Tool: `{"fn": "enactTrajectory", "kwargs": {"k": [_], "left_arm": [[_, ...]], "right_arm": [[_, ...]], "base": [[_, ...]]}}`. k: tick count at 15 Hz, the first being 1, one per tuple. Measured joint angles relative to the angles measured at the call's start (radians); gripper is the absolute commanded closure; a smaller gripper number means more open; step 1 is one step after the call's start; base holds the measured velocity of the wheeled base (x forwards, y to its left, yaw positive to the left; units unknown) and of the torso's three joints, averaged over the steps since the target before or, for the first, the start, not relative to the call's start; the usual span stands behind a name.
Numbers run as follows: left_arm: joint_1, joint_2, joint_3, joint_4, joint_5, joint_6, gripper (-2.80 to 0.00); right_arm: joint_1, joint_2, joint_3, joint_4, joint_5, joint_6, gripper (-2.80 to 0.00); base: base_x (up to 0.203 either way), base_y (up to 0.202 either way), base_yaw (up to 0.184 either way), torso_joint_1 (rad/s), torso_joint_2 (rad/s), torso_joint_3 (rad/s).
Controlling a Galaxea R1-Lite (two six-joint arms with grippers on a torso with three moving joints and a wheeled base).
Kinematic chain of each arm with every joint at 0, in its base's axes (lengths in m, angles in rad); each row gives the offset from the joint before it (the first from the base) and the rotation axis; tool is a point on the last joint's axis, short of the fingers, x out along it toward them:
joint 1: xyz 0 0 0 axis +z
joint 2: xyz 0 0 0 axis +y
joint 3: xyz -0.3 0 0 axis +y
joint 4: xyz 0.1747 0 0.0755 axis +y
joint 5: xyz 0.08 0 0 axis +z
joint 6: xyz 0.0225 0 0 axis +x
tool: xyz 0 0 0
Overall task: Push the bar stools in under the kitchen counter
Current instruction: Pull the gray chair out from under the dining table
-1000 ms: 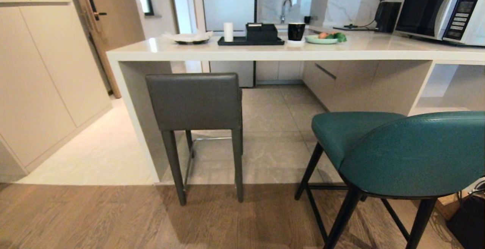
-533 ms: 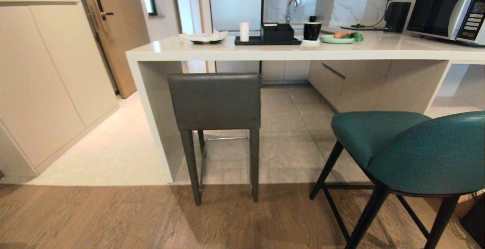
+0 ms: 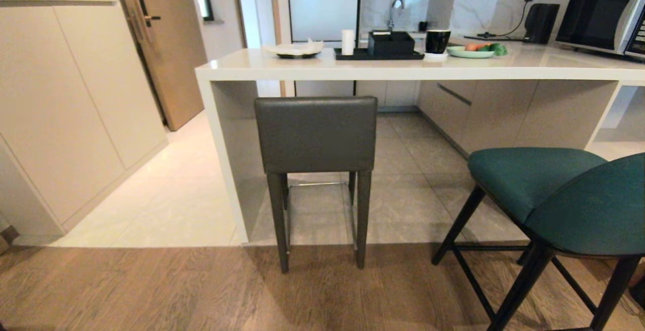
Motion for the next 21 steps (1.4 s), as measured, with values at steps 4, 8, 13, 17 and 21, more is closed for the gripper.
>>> {"fn": "enactTrajectory", "kwargs": {"k": [4,8,13,17,21], "left_arm": [[0.001,0.0,0.0,-0.001,-0.001,0.0,0.0],[0.001,0.0,0.0,0.0,-0.001,0.0,0.0],[0.0,0.0,0.0,-0.001,-0.001,0.0,0.0],[0.0,0.0,0.0,-0.001,-0.001,0.0,0.0],[0.001,0.0,0.0,-0.001,-0.001,0.0,0.0]], "right_arm": [[0.001,0.0,0.0,0.0,0.0,0.001,0.0],[0.001,0.0,0.0,0.0,0.0,0.001,0.0],[0.0,0.0,0.0,0.0,0.0,0.001,0.0],[0.001,0.0,0.0,0.0,0.0,0.001,0.0],[0.0,0.0,0.0,0.0,0.0,0.001,0.0]], "base": [[0.0,0.0,0.0,0.0,0.0,0.0],[0.109,0.0,0.0,0.003,0.0,0.002],[0.192,0.0,0.002,0.005,0.0,0.001],[0.194,0.0,0.0,0.002,0.0,0.004],[0.193,0.0,0.001,0.005,0.0,0.002]]}}
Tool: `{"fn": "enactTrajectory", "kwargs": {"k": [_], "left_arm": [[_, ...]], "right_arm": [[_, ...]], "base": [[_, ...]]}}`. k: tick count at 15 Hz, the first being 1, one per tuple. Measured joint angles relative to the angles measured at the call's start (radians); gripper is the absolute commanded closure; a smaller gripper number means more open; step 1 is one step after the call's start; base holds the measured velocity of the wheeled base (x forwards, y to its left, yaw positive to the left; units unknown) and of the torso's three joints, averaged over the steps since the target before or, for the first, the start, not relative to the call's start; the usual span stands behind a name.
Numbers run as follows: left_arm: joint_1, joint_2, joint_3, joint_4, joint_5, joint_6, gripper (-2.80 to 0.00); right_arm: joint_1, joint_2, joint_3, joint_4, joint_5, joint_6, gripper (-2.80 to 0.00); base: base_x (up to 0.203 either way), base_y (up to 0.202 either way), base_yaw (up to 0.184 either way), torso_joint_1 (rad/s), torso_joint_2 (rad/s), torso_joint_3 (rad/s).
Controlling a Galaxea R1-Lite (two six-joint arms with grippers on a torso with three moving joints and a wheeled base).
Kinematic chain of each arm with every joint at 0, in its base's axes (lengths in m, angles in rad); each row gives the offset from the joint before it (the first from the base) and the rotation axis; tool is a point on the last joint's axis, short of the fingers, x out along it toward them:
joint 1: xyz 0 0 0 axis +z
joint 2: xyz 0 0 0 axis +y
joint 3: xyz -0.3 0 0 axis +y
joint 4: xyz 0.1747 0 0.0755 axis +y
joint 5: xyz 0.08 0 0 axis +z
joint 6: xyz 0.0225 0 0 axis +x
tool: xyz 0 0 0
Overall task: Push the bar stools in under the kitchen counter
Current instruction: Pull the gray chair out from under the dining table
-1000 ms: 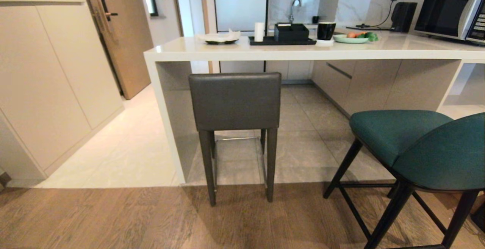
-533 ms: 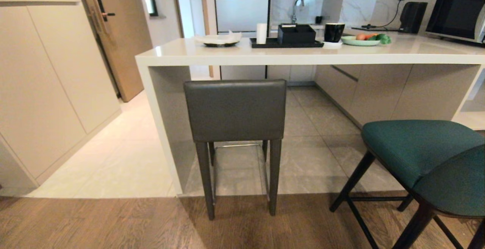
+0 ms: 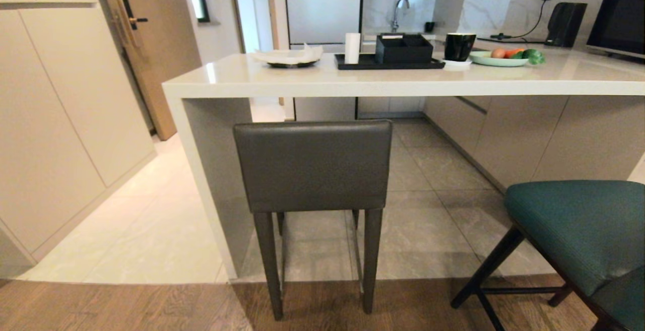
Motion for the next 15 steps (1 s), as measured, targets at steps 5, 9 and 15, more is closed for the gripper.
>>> {"fn": "enactTrajectory", "kwargs": {"k": [5,9,15], "left_arm": [[0.0,0.0,0.0,0.0,0.001,0.0,0.0],[0.0,0.0,0.0,0.0,0.0,0.0,0.0],[0.0,0.0,0.0,0.0,0.0,0.0,0.0]], "right_arm": [[0.0,0.0,0.0,0.0,0.0,0.0,0.0],[0.0,0.0,0.0,0.0,0.0,0.0,0.0],[0.0,0.0,0.0,0.0,0.0,0.001,0.0]], "base": [[0.194,0.0,0.002,0.001,0.0,0.002],[0.193,0.0,0.002,0.001,0.0,0.002],[0.192,0.0,0.002,0.004,0.0,0.005]]}}
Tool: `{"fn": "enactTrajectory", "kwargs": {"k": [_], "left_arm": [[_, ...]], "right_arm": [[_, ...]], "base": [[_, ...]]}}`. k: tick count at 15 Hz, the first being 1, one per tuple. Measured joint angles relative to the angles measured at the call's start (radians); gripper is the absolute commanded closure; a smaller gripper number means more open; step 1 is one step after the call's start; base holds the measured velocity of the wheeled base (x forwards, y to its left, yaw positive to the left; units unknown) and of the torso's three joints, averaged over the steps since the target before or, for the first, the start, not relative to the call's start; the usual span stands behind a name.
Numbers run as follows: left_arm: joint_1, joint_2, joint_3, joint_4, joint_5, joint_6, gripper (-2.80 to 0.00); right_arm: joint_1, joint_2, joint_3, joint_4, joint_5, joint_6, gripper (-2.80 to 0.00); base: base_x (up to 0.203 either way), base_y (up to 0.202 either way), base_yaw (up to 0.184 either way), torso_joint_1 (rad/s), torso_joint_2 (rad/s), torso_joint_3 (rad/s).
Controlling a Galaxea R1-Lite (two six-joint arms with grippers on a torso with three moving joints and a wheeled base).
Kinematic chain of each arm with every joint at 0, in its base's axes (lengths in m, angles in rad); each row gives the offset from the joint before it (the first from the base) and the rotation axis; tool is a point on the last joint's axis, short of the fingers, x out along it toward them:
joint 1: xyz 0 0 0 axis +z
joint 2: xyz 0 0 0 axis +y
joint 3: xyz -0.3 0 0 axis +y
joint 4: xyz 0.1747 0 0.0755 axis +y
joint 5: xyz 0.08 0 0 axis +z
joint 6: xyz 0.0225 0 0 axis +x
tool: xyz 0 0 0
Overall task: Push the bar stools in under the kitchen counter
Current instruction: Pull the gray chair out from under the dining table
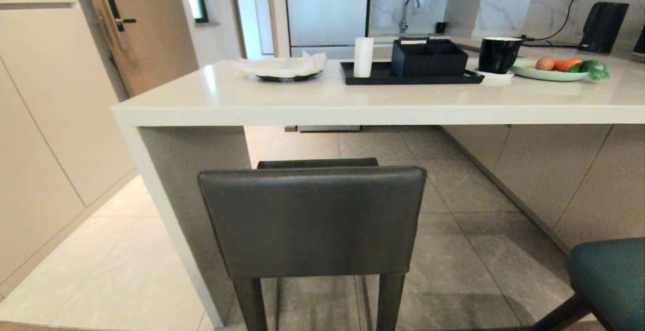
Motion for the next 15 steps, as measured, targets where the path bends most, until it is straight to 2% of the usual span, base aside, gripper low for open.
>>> {"fn": "enactTrajectory", "kwargs": {"k": [3,6,9,12,13,14,15], "left_arm": [[0.0,0.0,0.0,0.0,0.001,0.0,0.0],[0.0,0.0,0.0,-0.002,0.014,-0.004,0.0],[0.001,0.0,0.0,-0.001,0.02,0.038,0.0],[0.0,0.0,0.0,0.0,0.023,0.034,0.0],[0.0,0.0,0.0,0.0,0.025,0.023,0.0],[0.0,0.0,0.0,-0.001,0.024,0.008,-2.8],[0.0,0.0,0.0,-0.001,0.018,0.008,-2.8]], "right_arm": [[0.0,0.0,0.0,0.0,-0.001,-0.001,0.0],[0.0,0.0,0.0,0.0,0.0,-0.004,0.0],[0.0,0.0,0.0,0.0,0.0,-0.002,0.0],[0.0,0.0,0.0,0.0,-0.001,-0.001,0.0],[0.0,0.0,0.0,0.0,0.0,0.0,-2.41],[0.0,0.0,0.0,0.0,-0.001,0.0,-2.8],[0.0,0.0,0.0,0.0,0.0,-0.002,-2.8]], "base": [[0.159,0.0,0.003,0.005,0.0,-0.002],[0.0,0.0,0.0,0.0,0.0,0.0],[0.0,0.0,0.0,0.0,0.0,0.0],[0.0,0.0,0.0,0.0,0.0,0.0],[0.0,0.0,0.0,0.0,0.0,0.0],[0.0,0.0,0.0,0.0,0.0,0.0],[0.0,0.0,0.0,0.0,0.0,0.0]]}}
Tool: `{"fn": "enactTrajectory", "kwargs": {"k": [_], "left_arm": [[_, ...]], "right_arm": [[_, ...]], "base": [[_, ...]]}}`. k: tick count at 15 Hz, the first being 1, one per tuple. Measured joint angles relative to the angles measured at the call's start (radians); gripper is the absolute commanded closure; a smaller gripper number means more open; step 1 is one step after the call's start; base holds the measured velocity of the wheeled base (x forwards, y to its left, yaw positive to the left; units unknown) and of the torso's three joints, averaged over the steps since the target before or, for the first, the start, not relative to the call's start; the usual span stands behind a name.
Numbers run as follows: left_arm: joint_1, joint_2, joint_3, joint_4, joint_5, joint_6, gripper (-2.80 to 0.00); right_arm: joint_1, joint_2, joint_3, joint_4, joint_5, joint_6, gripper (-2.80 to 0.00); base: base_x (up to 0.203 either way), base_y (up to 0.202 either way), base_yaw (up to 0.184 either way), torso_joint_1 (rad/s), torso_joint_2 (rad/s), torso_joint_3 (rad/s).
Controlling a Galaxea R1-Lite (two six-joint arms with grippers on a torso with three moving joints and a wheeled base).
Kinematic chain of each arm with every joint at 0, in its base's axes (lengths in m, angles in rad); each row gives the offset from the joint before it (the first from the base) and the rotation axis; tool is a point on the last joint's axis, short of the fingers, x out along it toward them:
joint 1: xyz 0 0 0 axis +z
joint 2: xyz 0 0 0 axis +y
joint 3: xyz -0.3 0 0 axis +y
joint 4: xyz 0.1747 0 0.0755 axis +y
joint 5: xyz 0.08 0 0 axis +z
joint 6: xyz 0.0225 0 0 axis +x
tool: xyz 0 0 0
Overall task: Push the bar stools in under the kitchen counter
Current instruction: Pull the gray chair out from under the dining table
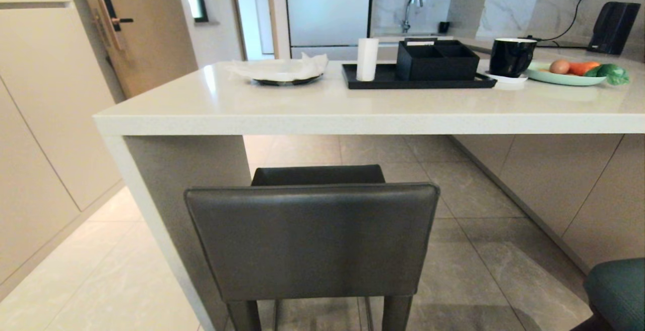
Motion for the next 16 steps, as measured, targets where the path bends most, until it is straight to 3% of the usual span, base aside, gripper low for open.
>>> {"fn": "enactTrajectory", "kwargs": {"k": [3,5,16], "left_arm": [[0.0,0.0,0.0,-0.001,0.008,-0.015,-2.8],[0.0,0.0,0.0,-0.003,0.023,-0.058,-2.8],[-0.001,0.04,0.0,0.037,0.023,-0.05,-2.8]], "right_arm": [[0.0,0.0,0.0,0.0,-0.001,0.002,-2.8],[-0.001,0.0,0.0,0.0,-0.001,0.003,-2.8],[0.0,0.007,-0.011,0.028,0.008,-0.01,-2.8]], "base": [[0.0,0.0,0.0,0.0,0.0,0.0],[0.0,0.0,0.0,0.0,0.0,0.0],[0.0,0.0,0.0,0.0,0.0,0.0]]}}
